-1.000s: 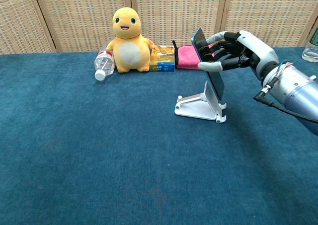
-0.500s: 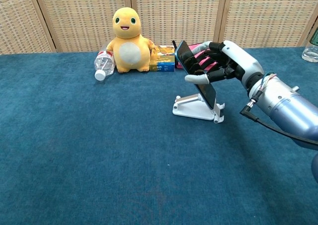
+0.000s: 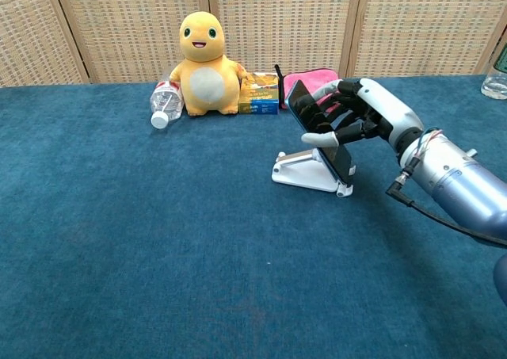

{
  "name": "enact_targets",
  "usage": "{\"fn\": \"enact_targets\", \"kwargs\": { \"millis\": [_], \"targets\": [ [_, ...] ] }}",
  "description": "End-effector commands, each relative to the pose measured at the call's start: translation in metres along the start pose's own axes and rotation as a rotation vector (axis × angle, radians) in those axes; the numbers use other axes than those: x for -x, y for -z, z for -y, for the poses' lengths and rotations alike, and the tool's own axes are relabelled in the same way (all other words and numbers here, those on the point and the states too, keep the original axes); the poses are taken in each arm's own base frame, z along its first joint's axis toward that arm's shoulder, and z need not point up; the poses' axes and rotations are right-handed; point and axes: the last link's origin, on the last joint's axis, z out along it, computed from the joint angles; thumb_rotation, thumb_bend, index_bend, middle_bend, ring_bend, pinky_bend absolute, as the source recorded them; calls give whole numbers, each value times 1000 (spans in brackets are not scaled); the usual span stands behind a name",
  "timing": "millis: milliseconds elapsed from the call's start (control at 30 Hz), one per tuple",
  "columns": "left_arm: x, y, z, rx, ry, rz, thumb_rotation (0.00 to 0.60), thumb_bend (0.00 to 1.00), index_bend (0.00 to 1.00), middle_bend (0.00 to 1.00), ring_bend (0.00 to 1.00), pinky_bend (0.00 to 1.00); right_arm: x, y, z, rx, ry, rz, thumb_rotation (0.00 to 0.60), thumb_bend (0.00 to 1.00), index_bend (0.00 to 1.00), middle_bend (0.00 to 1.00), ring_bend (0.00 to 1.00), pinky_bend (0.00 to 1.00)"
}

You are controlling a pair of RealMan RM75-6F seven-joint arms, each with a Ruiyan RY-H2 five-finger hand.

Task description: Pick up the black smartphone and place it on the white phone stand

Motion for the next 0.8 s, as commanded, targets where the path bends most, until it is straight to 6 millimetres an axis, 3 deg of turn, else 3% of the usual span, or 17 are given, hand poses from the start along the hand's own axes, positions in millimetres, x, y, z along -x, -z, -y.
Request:
{"fn": "enact_targets", "kwargs": {
  "millis": [33, 467, 600, 700, 800],
  "targets": [
    [0, 0, 1, -2, -1, 0, 600, 0, 0, 0, 0, 0, 2, 2, -4, 5, 3, 3, 600, 569, 422, 477, 387, 448],
    [1, 0, 0, 0, -5, 1, 600, 0, 0, 0, 0, 0, 1, 4, -15, 8, 31, 8, 600, 566, 422, 435, 383, 448],
    [1, 0, -1, 2, -6, 0, 600, 0, 0, 0, 0, 0, 1, 6, -16, 2, 11, 29, 600, 510, 392, 406, 360, 448],
    [1, 1, -3, 4, -5, -1, 600, 0, 0, 0, 0, 0, 1, 7, -16, -8, 21, 35, 600, 393, 269, 311, 309, 446],
    [0, 1, -3, 3, -5, -2, 600, 0, 0, 0, 0, 0, 1, 9, -17, -17, 33, 56, 600, 222, 84, 131, 200, 371]
  ]
}}
